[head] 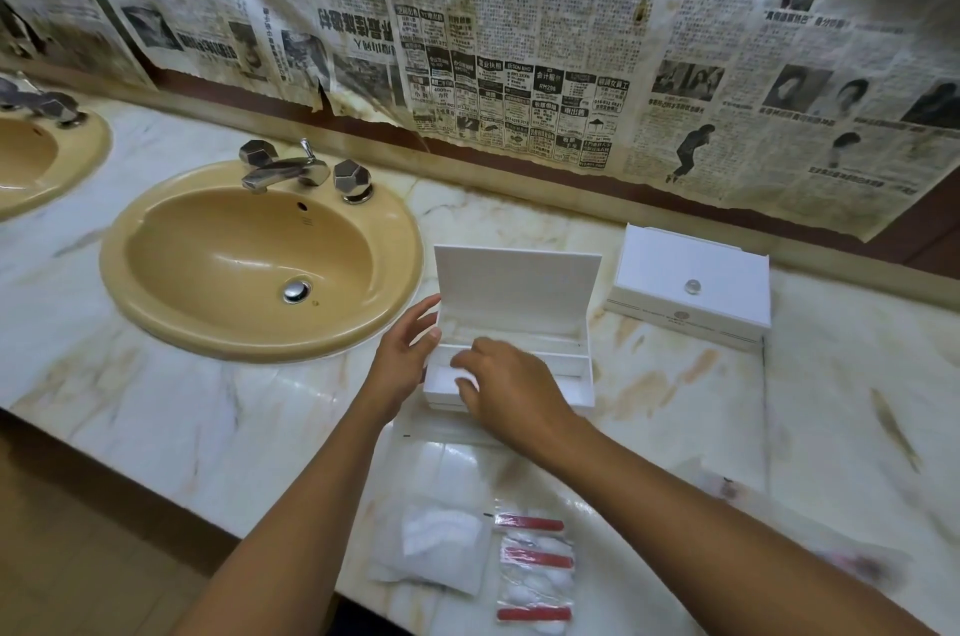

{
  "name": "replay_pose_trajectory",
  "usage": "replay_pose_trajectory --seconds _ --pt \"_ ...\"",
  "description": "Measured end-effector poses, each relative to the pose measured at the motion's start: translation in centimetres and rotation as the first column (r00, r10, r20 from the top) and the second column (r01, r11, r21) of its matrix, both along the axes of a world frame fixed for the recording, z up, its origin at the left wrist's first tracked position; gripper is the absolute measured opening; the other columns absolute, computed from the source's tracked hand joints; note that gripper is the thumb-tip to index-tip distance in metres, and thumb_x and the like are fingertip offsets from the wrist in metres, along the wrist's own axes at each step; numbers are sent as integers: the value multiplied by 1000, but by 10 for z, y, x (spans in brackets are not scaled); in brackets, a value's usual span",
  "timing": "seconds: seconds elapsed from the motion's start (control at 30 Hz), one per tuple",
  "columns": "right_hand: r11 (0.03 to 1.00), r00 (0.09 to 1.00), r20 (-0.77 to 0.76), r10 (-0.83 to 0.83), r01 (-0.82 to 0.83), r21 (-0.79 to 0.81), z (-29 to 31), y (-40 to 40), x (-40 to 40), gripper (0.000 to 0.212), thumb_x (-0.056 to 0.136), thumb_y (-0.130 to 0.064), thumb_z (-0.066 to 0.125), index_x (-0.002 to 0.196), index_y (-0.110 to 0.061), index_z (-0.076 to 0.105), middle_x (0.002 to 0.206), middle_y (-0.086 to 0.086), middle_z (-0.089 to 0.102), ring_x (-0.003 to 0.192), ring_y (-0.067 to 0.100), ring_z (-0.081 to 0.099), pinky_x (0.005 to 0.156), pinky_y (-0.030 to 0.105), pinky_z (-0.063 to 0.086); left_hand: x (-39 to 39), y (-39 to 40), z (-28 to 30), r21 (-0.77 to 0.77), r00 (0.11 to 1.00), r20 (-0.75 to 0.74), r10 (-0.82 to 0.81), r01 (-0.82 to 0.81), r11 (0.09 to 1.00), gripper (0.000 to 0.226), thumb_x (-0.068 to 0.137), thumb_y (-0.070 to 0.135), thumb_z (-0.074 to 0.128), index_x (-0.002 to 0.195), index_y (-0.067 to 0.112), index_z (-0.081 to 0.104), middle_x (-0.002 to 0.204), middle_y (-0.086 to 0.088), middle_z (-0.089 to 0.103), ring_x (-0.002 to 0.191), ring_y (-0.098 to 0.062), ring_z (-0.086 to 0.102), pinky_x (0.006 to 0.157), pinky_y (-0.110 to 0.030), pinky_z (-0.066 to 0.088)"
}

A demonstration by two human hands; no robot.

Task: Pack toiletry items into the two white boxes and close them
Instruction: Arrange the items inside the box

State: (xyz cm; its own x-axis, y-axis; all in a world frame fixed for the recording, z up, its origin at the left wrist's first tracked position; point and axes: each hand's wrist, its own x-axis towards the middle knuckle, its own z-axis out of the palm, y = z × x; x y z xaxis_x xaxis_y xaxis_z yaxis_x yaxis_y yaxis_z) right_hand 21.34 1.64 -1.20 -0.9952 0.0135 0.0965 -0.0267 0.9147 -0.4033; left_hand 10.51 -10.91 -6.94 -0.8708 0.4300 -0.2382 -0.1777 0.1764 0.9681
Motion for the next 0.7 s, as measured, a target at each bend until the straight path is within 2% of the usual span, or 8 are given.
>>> replay_pose_trajectory --seconds 0.07,0.13,0.23,0.33,0.37,0.43,0.53,0.7 --pt "998 998 45 48 -50 42 -7 -8 14 25 93 -24 49 109 -15 66 100 6 64 88 28 62 74 37 52 0 0 0 -26 1000 -6 6 -6 1000 38 101 22 52 129 48 55 135 12 58 129 -11 51 92 -35 48" --pt "990 987 145 75 -90 106 -19 -13 24 23 92 -21 48 106 -13 66 97 7 63 84 31 63 71 35 49 0 0 0 -31 1000 -1 7 -7 1000 38 101 25 53 126 53 55 136 11 57 130 -12 50 95 -43 51" --pt "974 968 243 56 -107 202 -35 -13 28 18 82 -9 59 97 -10 67 89 10 64 78 31 63 63 30 43 1 0 1 -31 1000 4 10 -10 999 38 101 25 52 124 55 55 136 10 57 129 -12 51 93 -43 52" --pt "955 944 331 19 -115 274 -42 -14 28 27 40 -5 82 60 -15 65 55 3 57 45 22 58 43 20 31 2 0 1 -23 1000 -11 9 -10 1000 39 101 24 53 121 57 56 135 14 58 128 -11 52 100 -46 49" --pt "956 951 308 -2 -88 280 -46 -14 29 34 27 -5 83 50 -16 62 48 1 52 37 20 52 39 17 30 2 0 1 -23 1000 -14 8 -8 1000 40 101 24 53 120 59 56 134 15 59 128 -11 53 102 -48 48" --pt "958 967 254 -26 -48 281 -47 -19 32 39 14 -1 79 42 -16 57 43 1 47 31 18 45 35 15 29 2 0 2 -30 1000 -13 9 -9 1000 40 101 24 53 119 60 57 132 17 60 127 -10 54 103 -50 47" --pt "956 970 240 -28 -44 290 -46 -23 35 40 8 3 76 38 -14 55 41 2 45 29 18 42 35 16 25 3 0 3 -29 1000 -19 9 -9 1000 40 101 24 53 119 59 56 132 16 60 127 -10 53 103 -49 47" --pt "969 962 272 -26 -43 245 -49 -21 34 39 12 -1 85 36 -15 56 38 0 45 28 17 42 41 15 22 4 0 5 -34 1000 -8 3 -3 999 40 101 25 52 119 60 56 133 15 59 128 -11 52 102 -47 48"
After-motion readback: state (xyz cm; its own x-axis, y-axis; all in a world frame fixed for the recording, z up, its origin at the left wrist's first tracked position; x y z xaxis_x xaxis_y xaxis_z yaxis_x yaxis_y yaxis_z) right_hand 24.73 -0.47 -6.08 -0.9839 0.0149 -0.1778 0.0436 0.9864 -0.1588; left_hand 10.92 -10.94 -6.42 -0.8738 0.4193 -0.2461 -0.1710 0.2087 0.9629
